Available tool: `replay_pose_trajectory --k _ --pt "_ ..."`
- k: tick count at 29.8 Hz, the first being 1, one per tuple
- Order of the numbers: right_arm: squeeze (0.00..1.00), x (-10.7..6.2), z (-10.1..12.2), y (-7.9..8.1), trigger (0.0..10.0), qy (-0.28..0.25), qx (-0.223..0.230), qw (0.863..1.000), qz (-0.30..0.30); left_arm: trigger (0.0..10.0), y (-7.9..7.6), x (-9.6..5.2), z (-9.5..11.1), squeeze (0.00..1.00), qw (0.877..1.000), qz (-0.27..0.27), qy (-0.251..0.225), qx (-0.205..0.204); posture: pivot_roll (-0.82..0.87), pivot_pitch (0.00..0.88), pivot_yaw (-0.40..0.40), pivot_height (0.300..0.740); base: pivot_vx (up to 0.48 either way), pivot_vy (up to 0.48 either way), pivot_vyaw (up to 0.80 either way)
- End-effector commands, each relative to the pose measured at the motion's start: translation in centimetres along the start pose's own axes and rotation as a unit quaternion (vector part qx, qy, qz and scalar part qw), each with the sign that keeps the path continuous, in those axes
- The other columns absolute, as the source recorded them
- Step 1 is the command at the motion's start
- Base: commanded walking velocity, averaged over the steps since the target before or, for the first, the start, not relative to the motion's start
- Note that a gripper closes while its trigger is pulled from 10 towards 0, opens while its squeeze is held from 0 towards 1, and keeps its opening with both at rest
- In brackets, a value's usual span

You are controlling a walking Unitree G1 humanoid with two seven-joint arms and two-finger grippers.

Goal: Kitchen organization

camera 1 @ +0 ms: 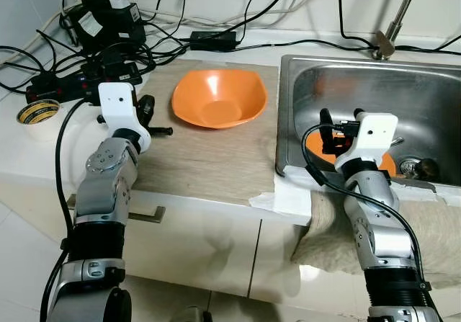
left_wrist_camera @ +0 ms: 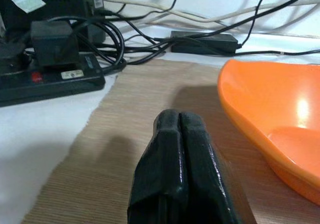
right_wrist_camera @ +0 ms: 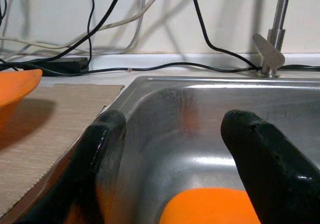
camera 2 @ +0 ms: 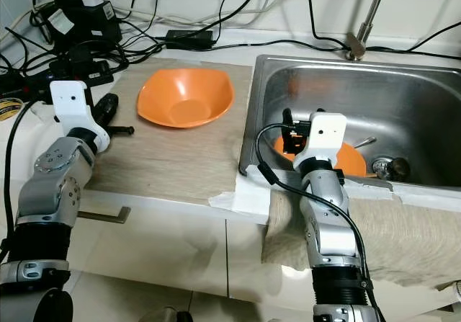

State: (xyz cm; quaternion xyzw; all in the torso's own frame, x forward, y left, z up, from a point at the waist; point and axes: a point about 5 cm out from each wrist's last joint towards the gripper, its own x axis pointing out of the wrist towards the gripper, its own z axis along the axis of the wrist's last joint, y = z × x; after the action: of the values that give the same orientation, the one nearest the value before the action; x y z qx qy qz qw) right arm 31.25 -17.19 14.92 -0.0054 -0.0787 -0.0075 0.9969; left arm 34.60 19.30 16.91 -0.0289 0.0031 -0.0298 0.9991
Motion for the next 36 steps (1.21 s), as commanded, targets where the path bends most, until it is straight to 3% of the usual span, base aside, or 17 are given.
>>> replay_pose_trajectory --k 1,9,13,14,15,16,25,36 --pt "0.00 0.5 0.3 0.0 10.0 -0.002 0.001 1.000 0.002 10.0 -0.5 0.0 -0.1 0.00 1.000 -0.008 0.002 0.001 -0.04 0.000 0.058 0.732 0.000 0.000 0.00" --pt "0.00 1.1 1.1 0.0 10.0 -0.016 0.001 1.000 0.008 10.0 -1.7 0.7 -0.1 0.00 0.999 -0.037 0.009 0.012 -0.05 0.000 0.066 0.732 0.000 0.000 0.00" --pt "0.00 1.1 1.1 0.4 10.0 -0.016 0.002 1.000 0.011 10.0 -2.3 1.2 0.2 0.00 0.998 -0.051 0.011 0.042 -0.06 0.000 0.059 0.732 0.000 0.000 0.00" --pt "0.00 1.2 1.0 0.4 10.0 -0.015 -0.001 1.000 0.011 10.0 -2.4 1.2 0.4 0.88 0.998 -0.049 0.006 0.035 -0.06 0.000 0.057 0.732 0.000 0.000 0.00" --pt "0.00 1.2 1.0 0.4 10.0 -0.015 -0.001 1.000 0.011 10.0 -2.4 1.2 0.4 0.88 0.998 -0.049 0.006 0.035 -0.06 0.000 0.057 0.732 0.000 0.000 0.00" --pt "0.00 1.1 1.0 0.4 10.0 -0.014 -0.001 1.000 0.011 10.0 -2.5 1.2 0.4 1.00 0.998 -0.053 0.005 0.032 -0.06 0.000 0.055 0.732 0.000 0.000 0.00" --pt "0.00 1.2 0.8 0.6 10.0 -0.009 -0.009 1.000 0.019 10.0 -2.2 1.1 1.0 1.00 0.998 -0.047 -0.005 0.038 -0.04 0.000 0.042 0.732 0.000 0.000 0.00" --pt "0.00 0.8 0.4 0.6 10.0 -0.006 -0.015 1.000 0.024 10.0 -1.1 1.4 -0.2 1.00 0.997 -0.020 0.035 0.061 -0.05 0.000 0.047 0.732 0.000 0.000 0.00"
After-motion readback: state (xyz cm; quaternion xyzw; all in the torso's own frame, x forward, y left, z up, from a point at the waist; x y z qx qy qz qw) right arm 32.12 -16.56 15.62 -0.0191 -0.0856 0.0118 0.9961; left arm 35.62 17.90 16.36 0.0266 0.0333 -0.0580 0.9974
